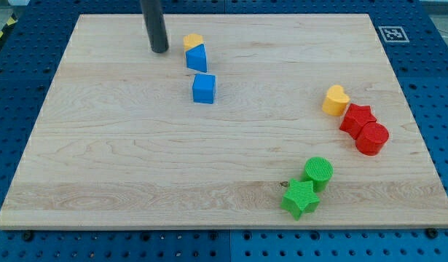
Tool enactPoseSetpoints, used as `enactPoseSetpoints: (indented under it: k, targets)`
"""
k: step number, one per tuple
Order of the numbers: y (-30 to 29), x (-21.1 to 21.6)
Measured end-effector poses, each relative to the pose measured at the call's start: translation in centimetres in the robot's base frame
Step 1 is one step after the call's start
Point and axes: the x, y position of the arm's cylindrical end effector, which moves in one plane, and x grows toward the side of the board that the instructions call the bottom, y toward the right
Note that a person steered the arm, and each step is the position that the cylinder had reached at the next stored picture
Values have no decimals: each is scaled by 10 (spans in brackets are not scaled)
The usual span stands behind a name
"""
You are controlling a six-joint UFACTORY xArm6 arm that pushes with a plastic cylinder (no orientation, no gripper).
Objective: Push yellow hexagon above yellow heart
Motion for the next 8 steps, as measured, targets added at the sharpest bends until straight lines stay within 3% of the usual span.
enactPoseSetpoints:
  k: [2, 4, 5, 7, 8]
  targets:
    - [125, -4]
    - [81, -34]
    - [106, -35]
    - [221, 22]
    - [189, 8]
